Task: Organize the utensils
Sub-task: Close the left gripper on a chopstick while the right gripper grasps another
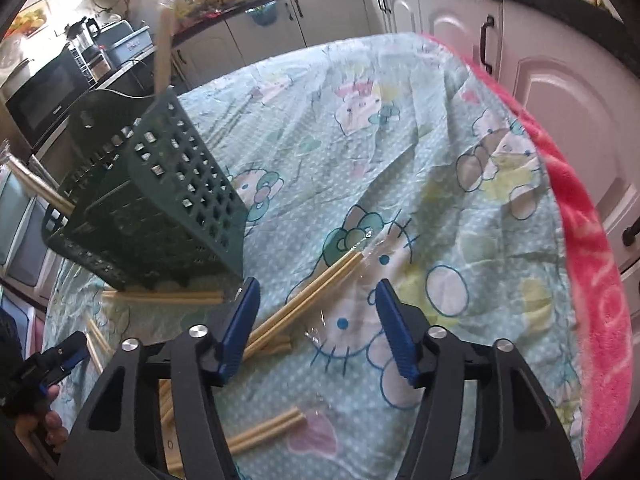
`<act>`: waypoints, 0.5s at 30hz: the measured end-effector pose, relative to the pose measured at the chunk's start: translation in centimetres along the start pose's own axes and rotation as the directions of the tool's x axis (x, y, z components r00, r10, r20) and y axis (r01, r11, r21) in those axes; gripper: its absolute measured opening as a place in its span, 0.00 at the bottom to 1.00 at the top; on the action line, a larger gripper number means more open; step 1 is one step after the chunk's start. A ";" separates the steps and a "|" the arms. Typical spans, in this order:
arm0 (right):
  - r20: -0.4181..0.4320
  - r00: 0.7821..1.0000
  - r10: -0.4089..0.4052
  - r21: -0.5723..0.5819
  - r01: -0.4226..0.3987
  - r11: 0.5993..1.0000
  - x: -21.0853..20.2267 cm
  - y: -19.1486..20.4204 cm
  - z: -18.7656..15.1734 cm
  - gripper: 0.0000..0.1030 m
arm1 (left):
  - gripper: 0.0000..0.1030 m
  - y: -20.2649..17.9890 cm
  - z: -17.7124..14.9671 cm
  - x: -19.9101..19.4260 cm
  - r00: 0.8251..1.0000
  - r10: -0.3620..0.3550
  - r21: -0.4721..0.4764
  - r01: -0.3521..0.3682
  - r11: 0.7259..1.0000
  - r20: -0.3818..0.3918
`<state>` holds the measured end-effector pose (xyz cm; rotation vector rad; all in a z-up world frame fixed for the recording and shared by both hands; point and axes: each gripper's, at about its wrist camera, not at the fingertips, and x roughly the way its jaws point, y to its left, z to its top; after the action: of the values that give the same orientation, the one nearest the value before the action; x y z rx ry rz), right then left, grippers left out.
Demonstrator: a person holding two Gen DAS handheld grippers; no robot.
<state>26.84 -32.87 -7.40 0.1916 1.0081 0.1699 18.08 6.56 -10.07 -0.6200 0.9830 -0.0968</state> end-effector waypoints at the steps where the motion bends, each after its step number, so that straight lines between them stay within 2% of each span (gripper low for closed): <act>1: -0.003 1.000 0.003 0.006 -0.003 1.000 0.2 0.0 0.1 0.52 | 0.38 0.1 0.2 0.1 1.000 -0.001 -0.008 0.001 1.000 0.000; 7: -0.028 1.000 0.004 0.038 -0.002 0.999 1.4 -0.3 0.7 0.46 | 0.32 0.7 0.9 0.4 1.000 -0.001 -0.034 0.002 0.999 0.006; 12: -0.052 0.999 0.010 0.089 -0.006 0.996 2.3 -1.2 1.2 0.40 | 0.18 1.2 1.3 0.8 1.000 0.009 -0.051 -0.008 0.999 0.010; 15: -0.058 0.998 0.012 0.117 -0.006 0.993 2.6 -1.5 1.6 0.35 | 0.15 1.8 1.5 0.8 1.000 -0.004 -0.071 0.005 0.997 0.009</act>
<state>29.66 -33.88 -9.11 0.2992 1.0762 0.1254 19.39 8.45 -11.04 -0.6871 0.9798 -0.0634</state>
